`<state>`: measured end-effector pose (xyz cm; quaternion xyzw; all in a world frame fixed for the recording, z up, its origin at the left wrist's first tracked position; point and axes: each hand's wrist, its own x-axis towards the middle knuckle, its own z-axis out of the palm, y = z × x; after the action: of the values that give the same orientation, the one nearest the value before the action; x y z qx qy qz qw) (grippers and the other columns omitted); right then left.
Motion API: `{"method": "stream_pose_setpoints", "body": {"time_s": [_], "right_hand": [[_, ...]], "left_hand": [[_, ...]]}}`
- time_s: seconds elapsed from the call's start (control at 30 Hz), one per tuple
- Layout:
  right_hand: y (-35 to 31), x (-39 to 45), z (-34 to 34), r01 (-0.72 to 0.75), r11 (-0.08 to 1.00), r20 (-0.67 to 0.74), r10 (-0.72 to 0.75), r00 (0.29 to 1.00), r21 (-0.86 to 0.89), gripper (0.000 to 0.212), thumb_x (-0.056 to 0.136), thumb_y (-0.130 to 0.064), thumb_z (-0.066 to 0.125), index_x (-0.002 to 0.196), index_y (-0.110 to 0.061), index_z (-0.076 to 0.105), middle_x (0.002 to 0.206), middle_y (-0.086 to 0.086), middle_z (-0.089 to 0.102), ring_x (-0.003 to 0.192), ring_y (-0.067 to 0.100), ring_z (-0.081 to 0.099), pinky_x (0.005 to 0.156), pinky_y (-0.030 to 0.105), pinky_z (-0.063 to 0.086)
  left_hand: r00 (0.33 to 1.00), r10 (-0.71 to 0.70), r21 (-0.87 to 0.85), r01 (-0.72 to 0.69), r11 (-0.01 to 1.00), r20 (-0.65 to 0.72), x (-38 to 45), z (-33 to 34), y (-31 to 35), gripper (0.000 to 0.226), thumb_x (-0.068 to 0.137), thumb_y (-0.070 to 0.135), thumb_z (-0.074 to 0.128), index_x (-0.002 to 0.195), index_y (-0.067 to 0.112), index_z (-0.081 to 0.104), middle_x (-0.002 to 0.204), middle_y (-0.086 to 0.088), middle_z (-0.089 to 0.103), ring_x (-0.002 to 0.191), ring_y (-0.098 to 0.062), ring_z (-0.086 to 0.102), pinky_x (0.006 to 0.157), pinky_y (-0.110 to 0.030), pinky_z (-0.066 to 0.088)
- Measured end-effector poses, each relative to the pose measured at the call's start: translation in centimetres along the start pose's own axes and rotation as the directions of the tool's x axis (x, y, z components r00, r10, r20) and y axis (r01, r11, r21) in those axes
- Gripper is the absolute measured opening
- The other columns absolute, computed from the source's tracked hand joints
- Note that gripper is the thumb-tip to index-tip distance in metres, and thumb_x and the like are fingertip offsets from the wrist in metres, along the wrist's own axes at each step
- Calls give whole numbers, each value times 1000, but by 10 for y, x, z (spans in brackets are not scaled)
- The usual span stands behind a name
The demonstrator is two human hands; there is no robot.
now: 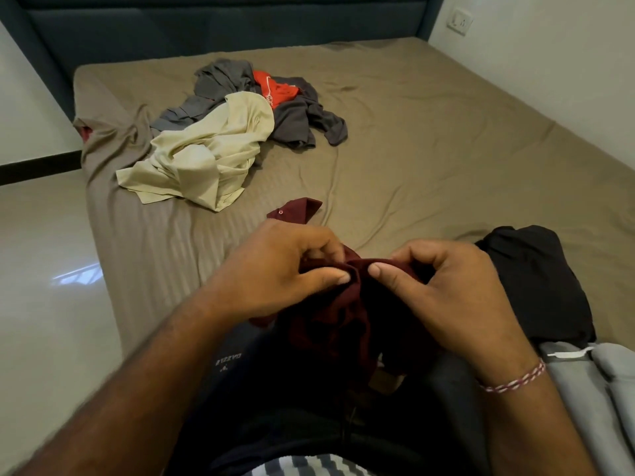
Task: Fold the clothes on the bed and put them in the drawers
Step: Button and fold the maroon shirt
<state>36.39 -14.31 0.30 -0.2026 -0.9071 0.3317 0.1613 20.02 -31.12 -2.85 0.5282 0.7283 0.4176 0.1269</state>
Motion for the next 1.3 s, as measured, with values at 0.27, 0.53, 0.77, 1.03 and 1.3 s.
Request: {"method": "stream_pose_setpoints", "body": {"time_s": [0.27,0.53,0.77,1.03,1.3], "right_hand": [[15,2,-8,-33,949,133,-10,991,314,8,85,-41,76,82,-34,77,79,-11,76,72,5,73,60,15,52],[26,0,12,-50,906,501,-186,845,421,11,95,-26,72,94,-17,78,88,4,76,81,18,71,75,29,56],[64,9,62,-227,900,507,7,862,372,11,101,-23,66,100,-21,77,89,1,76,74,7,68,69,16,49],[159,43,114,-496,851,51,495,867,175,24,96,-31,68,119,-32,65,124,3,66,102,17,67,95,38,55],[188,51,160,-707,706,405,636,657,39,19,98,-22,66,110,-8,70,100,5,74,97,22,62,84,20,53]], "left_hand": [[988,144,59,-141,988,-50,-6,-37,-32,17,94,34,71,102,20,77,91,13,70,86,-15,70,72,-26,55],[993,-99,-648,117,753,64,-8,10,-67,26,97,39,67,103,15,76,88,-11,73,75,-26,72,63,-32,58],[845,-438,540,224,811,307,18,87,-101,80,92,45,72,159,24,33,136,-5,60,117,-27,63,94,-41,54],[966,-68,128,37,991,250,-27,55,-90,14,82,28,73,91,35,64,91,19,59,87,-4,59,77,-24,49],[832,-108,-52,162,985,544,-67,21,-72,29,85,41,83,75,28,59,75,9,62,68,-11,61,62,-34,50]]}}
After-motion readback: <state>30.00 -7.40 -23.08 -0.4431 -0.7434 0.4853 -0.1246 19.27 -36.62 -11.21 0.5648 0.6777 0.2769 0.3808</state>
